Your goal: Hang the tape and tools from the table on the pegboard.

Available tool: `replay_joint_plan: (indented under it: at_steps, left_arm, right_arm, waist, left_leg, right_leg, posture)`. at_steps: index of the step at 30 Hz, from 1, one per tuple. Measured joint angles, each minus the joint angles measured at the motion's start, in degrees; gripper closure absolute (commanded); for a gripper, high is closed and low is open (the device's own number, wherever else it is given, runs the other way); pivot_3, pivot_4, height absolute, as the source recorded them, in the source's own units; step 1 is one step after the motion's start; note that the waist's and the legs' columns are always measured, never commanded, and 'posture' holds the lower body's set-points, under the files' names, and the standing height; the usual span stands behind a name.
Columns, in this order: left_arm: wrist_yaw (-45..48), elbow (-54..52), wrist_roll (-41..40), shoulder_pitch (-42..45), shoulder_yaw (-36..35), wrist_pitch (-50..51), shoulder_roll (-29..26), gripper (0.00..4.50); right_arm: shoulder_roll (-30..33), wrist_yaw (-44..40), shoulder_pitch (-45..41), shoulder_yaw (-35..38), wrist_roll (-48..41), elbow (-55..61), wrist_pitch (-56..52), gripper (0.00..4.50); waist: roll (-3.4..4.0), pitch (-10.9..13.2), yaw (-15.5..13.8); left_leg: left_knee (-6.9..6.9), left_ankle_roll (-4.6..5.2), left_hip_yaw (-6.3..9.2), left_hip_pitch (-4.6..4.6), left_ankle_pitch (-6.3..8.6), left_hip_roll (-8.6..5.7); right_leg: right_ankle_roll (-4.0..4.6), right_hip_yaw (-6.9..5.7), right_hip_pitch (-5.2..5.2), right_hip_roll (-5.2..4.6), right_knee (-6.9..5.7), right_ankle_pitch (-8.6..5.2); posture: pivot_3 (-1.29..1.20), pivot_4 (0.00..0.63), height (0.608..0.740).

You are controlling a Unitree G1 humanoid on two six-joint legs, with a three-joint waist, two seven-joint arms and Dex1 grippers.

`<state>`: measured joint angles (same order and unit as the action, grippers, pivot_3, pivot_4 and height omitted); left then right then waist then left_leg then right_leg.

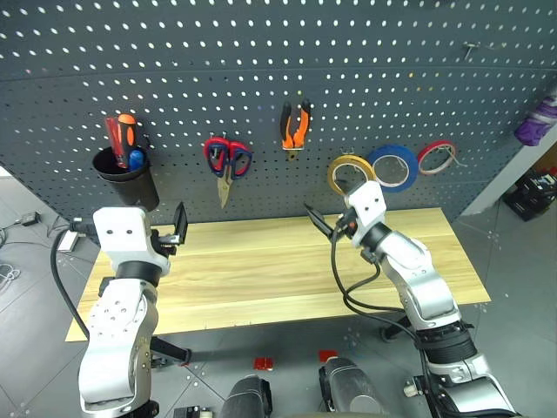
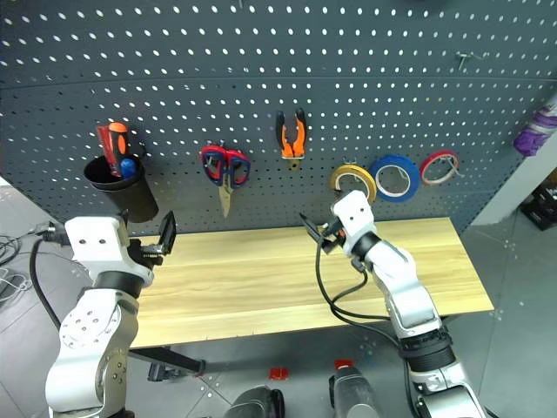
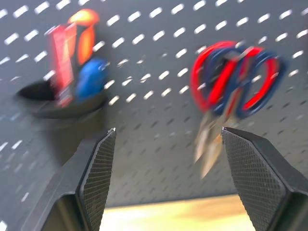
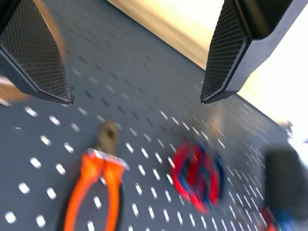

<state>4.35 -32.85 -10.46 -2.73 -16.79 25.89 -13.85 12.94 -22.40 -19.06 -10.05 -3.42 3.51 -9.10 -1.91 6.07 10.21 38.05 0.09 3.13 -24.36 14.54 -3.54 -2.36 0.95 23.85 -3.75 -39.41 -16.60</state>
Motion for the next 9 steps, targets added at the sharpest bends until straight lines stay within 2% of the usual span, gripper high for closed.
replay_joint_plan:
  at_steps: [4, 9]
  left_arm:
    - [-0.13, 3.9, -0.83, -0.61, -0.5, -3.44, 2.58, 0.81]
    - [0.16, 8.95, -0.81, -2.1, -1.05, -7.74, 3.25, 0.81]
  right_arm:
    - [-1.48, 5.27, 1.97, 2.29, 1.79, -7.67, 2.0, 0.0]
    - [-1.84, 10.28, 1.69, 8.35, 1.7, -17.98, 3.54, 0.0]
  waist:
    - [0.26, -1.92, -0.58]
    - [0.53, -3.61, -0.86]
  left_leg:
    - [-0.18, 0.02, 0.05, 0.58, 0.14, 0.06]
    - [-0.14, 0.1, 0.05, 0.61, 0.27, 0.04]
  right_leg:
    - [0.01, 0.0, -0.64, 0.09, 0.37, -0.01]
    - [0.01, 0.05, -0.71, 0.09, 0.43, -0.01]
  posture:
    - [-0.18, 0.021, 0.74]
    - [-0.18, 0.017, 0.74]
